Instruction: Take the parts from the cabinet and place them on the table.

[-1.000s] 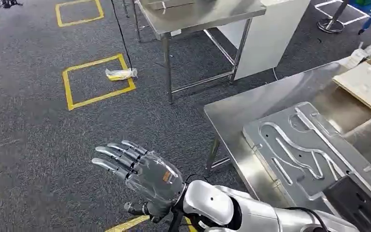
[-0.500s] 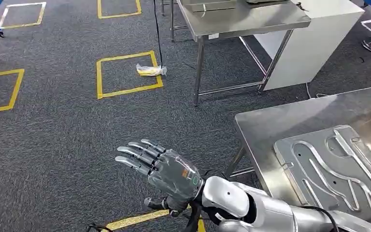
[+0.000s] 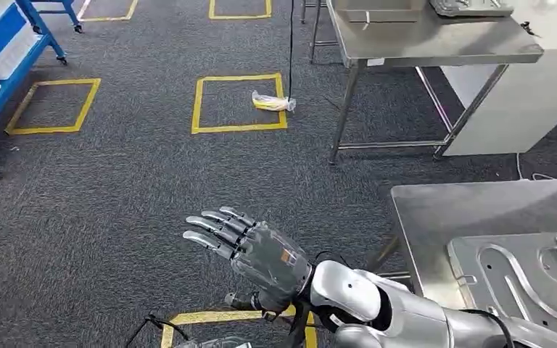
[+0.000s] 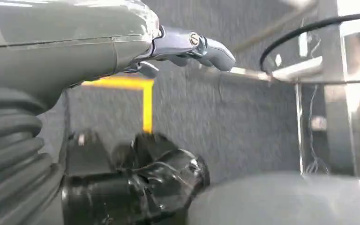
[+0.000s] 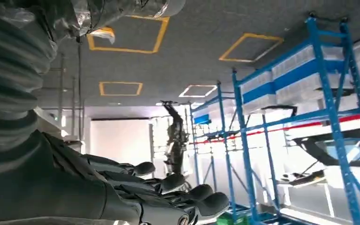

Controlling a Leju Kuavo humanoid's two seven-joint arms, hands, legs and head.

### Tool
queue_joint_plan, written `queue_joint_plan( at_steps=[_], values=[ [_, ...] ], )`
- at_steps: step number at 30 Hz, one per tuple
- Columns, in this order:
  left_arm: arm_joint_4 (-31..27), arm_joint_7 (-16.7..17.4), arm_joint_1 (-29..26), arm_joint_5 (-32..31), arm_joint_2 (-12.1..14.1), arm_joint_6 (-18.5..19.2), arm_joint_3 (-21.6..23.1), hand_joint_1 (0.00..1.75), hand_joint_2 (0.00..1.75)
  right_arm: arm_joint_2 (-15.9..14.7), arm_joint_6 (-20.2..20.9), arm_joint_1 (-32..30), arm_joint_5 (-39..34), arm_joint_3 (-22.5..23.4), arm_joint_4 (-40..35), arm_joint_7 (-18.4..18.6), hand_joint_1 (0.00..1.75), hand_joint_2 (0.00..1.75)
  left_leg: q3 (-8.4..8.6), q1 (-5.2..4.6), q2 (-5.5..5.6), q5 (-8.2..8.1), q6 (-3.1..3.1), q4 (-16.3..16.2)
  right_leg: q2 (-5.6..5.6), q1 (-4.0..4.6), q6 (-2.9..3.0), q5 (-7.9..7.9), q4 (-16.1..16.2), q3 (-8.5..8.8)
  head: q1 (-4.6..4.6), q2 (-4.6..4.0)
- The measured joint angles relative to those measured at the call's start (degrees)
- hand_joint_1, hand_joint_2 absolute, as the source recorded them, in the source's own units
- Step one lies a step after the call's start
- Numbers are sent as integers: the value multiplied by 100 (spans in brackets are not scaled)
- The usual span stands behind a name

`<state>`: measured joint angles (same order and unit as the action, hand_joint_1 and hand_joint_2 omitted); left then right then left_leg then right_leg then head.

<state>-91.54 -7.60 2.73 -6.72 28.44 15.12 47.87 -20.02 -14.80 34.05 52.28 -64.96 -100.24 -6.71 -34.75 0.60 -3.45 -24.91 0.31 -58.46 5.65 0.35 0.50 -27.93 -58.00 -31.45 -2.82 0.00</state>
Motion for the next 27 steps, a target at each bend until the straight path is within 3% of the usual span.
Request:
queue_joint_plan(
  at_steps=[3,4,5,6,8,9,10,11,12,13,14,15,17,18,19,20,21,23,24,25,26,27],
  values=[
    [35,-230,337,-724,-67,-59,113,0,175,0,50,15,-11,24,9,-48,0,175,-33,-3,196,26,79,21,170,-2,-80,-18,11,34,0,0],
    [42,-276,450,-861,-90,-79,146,0,175,0,61,22,-22,37,9,-48,0,175,-3,30,251,59,128,63,1,-56,-134,-92,-43,14,2,0],
    [48,-365,606,-1093,-146,-112,218,0,175,0,92,23,-52,80,9,-52,0,175,-5,25,308,69,165,74,-315,-72,-142,-251,-277,-80,2,0],
    [61,-429,768,-1289,-170,-133,284,0,175,0,133,26,-70,98,9,-55,0,175,-16,24,364,79,194,73,-462,-88,-148,-480,-700,-288,0,0],
    [99,-586,1110,-1775,-258,-219,481,0,175,2,212,15,-105,100,18,-68,0,175,-36,11,510,88,214,69,-552,-87,-168,-815,-1603,-771,0,0],
    [116,-650,1268,-1985,-310,-260,586,0,175,4,251,17,-109,103,26,-68,0,175,-42,4,586,89,214,54,-560,-87,-163,-809,-1815,-913,2,0],
    [144,-706,1465,-2223,-382,-321,725,0,175,17,288,24,-113,109,44,-68,0,175,-42,0,673,87,213,36,-566,-83,-147,-633,-1730,-917,0,0],
    [173,-728,1651,-2373,-441,-348,827,0,175,33,308,38,-118,114,55,-68,0,175,-41,0,753,82,212,18,-577,-81,-125,-377,-1415,-803,0,0],
    [193,-739,1807,-2449,-485,-369,916,0,175,61,326,59,-122,125,57,-68,0,175,-36,0,829,77,205,5,-625,-80,-98,-77,-941,-608,0,0],
    [210,-752,1918,-2486,-539,-376,996,0,175,76,332,82,-129,138,57,-68,0,175,-32,1,892,70,195,-7,-753,-79,-67,187,-438,-401,2,0],
    [227,-754,1991,-2523,-585,-391,1060,0,175,79,339,102,-131,146,63,-68,0,175,-55,-3,927,69,177,-7,-1048,-88,-32,166,-201,-297,6,0],
    [243,-757,2054,-2560,-601,-406,1101,0,175,94,345,105,-133,153,66,-70,0,175,-86,-7,980,79,150,-21,-1058,-98,-35,172,-96,-275,2,0],
    [278,-802,2215,-2846,-634,-550,1250,0,175,157,419,130,-175,164,72,-107,0,175,-125,52,1111,124,53,32,-934,-55,-21,169,-98,-270,-7,0],
    [291,-809,2289,-2921,-636,-581,1309,0,175,159,465,146,-192,183,74,-107,0,175,-127,48,1184,152,4,61,-860,-58,17,198,-45,-243,2,0],
    [295,-818,2355,-2974,-638,-607,1361,0,175,200,500,155,-206,207,74,-107,0,175,-148,34,1081,118,-2,26,-773,-142,65,249,52,-202,2,0],
    [300,-818,2443,-3031,-647,-636,1403,0,175,238,533,166,-205,216,81,-107,0,175,-195,-10,689,22,-6,-96,-712,-112,85,267,113,-156,7,0],
    [308,-820,2529,-3079,-658,-651,1460,0,175,265,562,185,-205,223,81,-107,0,175,-345,-1,491,-177,-25,-412,-628,-97,110,273,134,-133,6,0],
    [339,-818,2597,-3120,-691,-669,1550,0,175,291,573,187,-207,225,103,-107,0,175,-798,19,396,-572,-59,-1300,-465,-80,124,262,130,-147,6,0],
    [361,-816,2608,-3138,-695,-673,1578,0,175,302,575,187,-208,223,118,-107,0,175,-974,29,385,-658,-82,-1629,-386,-79,124,256,124,-159,9,0],
    [378,-800,2624,-3121,-699,-678,1608,0,175,308,579,187,-208,225,125,-107,0,175,-1000,41,380,-593,-98,-1667,-312,-78,118,247,118,-162,9,0],
    [391,-781,2626,-3068,-699,-688,1624,0,175,317,607,188,-208,225,133,-107,0,175,-880,49,368,-421,-107,-1439,-245,-77,112,232,108,-157,9,0],
    [404,-768,2626,-3030,-699,-702,1630,0,175,326,627,188,-214,225,146,-107,0,175,-646,53,339,-193,-106,-1021,-183,-79,99,214,96,-148,9,0]
  ],
)
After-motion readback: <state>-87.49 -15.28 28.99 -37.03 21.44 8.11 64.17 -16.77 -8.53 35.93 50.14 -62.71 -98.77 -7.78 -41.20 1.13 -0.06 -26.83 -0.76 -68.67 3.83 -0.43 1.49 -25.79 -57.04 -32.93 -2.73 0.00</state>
